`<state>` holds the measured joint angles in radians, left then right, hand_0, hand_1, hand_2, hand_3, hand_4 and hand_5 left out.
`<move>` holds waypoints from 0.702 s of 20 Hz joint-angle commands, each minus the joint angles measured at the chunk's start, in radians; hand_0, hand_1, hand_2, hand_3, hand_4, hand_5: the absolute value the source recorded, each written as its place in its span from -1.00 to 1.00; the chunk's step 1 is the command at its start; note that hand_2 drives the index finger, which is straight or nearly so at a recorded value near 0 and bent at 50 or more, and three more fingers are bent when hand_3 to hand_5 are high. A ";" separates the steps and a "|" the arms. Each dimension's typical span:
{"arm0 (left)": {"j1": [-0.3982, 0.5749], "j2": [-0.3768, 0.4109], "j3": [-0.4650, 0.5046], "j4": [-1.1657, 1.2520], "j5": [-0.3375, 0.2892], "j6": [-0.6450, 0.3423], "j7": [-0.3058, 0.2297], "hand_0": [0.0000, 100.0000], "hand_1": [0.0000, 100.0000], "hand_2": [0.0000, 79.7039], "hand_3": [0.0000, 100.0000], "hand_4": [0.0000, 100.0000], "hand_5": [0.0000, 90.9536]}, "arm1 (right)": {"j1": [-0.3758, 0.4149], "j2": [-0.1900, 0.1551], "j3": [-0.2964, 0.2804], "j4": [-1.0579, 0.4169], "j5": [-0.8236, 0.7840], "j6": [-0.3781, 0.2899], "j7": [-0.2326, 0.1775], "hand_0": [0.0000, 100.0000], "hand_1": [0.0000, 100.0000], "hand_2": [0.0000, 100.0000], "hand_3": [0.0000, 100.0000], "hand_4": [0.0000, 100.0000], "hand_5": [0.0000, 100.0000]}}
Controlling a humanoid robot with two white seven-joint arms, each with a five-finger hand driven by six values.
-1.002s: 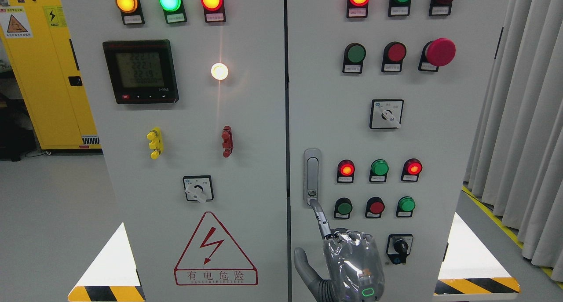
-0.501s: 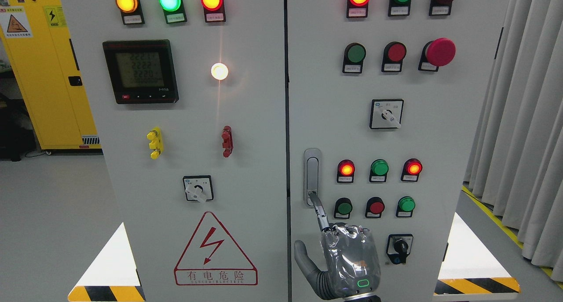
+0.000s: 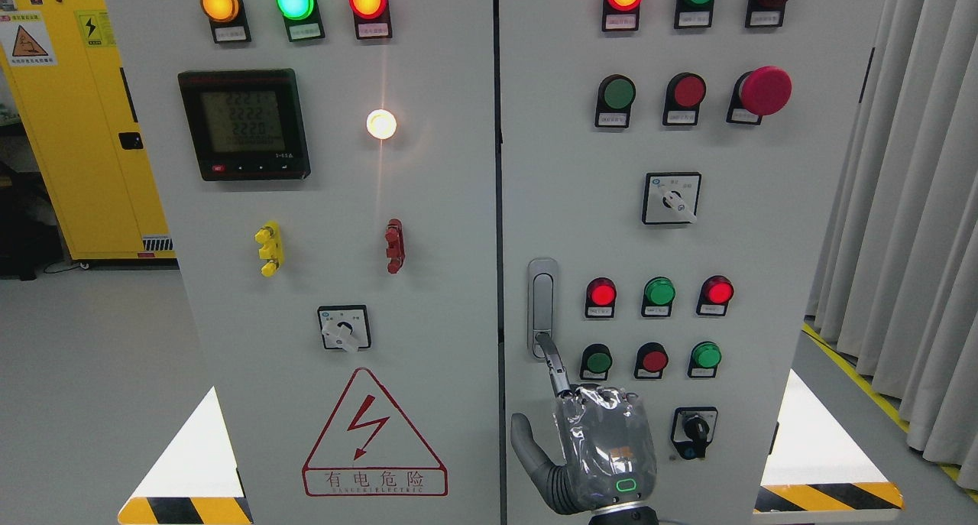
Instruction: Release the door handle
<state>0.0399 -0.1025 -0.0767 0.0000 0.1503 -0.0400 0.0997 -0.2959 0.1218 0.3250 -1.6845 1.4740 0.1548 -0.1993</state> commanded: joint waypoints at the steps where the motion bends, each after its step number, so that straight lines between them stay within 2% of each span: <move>1: 0.000 0.000 0.000 -0.015 0.000 0.000 0.000 -0.76 0.11 -1.00 -1.00 -1.00 -1.00 | -0.003 0.004 0.000 0.022 0.000 0.002 0.003 0.06 -0.22 -0.94 1.00 1.00 1.00; 14: 0.000 0.000 0.000 -0.015 0.000 0.000 0.000 -0.76 0.11 -1.00 -1.00 -1.00 -1.00 | -0.006 0.004 0.000 0.022 -0.003 0.002 0.011 0.08 -0.22 -0.92 1.00 1.00 1.00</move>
<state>0.0399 -0.1026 -0.0767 0.0000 0.1503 -0.0401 0.0996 -0.3013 0.1246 0.3253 -1.6690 1.4741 0.1559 -0.1934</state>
